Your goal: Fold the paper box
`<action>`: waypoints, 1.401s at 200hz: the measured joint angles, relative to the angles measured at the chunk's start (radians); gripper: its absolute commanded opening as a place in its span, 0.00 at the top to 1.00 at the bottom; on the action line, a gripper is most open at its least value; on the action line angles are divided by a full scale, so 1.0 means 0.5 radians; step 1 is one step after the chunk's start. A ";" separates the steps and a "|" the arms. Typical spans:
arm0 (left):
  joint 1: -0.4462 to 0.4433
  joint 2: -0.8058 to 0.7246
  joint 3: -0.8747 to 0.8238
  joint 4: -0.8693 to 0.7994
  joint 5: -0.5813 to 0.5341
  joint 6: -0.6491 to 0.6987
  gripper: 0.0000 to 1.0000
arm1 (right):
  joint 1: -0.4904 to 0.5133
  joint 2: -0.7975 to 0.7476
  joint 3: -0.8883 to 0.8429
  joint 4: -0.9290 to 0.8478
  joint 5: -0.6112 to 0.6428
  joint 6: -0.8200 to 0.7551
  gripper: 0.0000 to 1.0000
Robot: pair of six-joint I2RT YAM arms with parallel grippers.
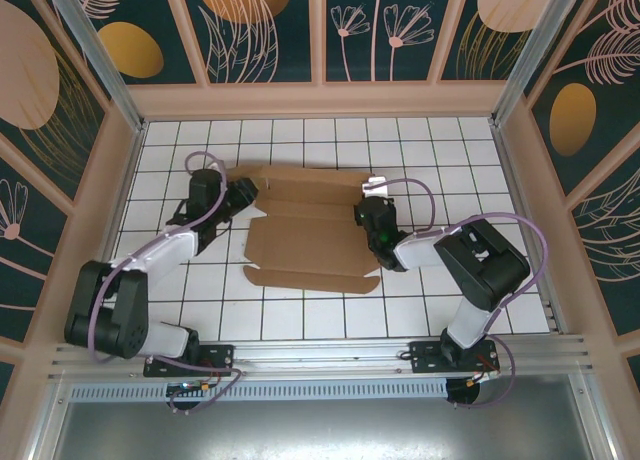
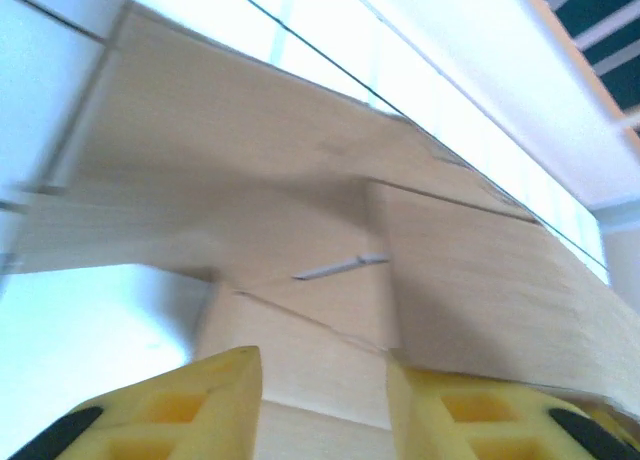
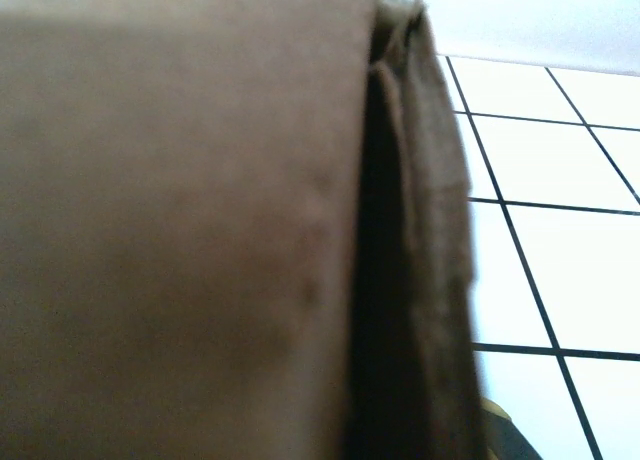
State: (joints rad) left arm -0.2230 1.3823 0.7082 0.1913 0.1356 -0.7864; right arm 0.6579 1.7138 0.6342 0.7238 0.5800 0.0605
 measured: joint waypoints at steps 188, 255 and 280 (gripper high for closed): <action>0.487 0.320 0.204 0.210 0.336 0.758 0.57 | -0.294 -0.018 0.588 -1.061 -0.817 0.107 1.00; 0.469 0.366 0.098 0.548 0.904 0.635 0.53 | -0.336 0.028 0.652 -1.096 -0.865 0.148 1.00; 0.414 0.300 0.029 0.558 0.923 0.573 0.53 | -0.336 0.050 0.674 -1.093 -0.868 0.155 1.00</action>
State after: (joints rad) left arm -0.0162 1.5322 0.7227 0.4702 0.5972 -0.4999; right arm 0.4896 1.7386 0.9714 0.1776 0.1459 0.1379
